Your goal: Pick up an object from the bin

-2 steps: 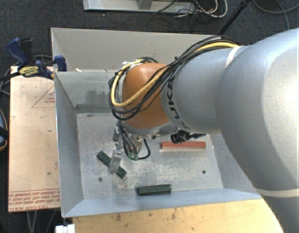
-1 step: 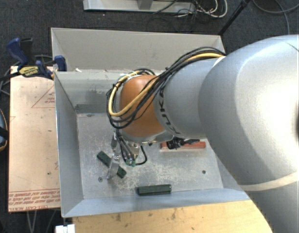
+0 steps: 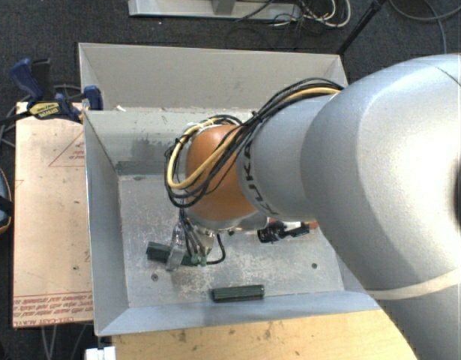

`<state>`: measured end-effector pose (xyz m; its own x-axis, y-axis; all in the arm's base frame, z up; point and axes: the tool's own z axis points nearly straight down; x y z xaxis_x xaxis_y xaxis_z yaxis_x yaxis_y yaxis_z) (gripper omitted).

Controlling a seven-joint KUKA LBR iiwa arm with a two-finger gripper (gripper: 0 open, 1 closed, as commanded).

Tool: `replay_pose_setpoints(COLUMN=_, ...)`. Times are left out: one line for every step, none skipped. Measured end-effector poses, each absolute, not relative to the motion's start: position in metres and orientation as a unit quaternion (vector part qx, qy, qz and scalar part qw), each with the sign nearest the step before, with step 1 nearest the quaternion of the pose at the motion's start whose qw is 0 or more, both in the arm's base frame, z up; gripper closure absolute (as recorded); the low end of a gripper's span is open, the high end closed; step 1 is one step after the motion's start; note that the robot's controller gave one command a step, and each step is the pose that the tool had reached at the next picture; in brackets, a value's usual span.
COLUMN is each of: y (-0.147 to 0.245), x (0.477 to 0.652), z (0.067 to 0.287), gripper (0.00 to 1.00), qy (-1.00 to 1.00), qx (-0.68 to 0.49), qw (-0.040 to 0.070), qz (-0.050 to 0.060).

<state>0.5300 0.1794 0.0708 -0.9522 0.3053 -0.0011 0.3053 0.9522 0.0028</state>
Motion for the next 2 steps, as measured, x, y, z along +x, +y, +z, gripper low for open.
replay_pose_setpoints(y=0.1794, x=0.5300, z=0.0708, gripper=1.00, qy=0.988, qx=0.155, qw=0.001, qz=0.001)
replay_pose_setpoints(y=0.1787, x=0.5282, z=0.0763, gripper=1.00, qy=0.988, qx=0.155, qw=-0.002, qz=0.000)
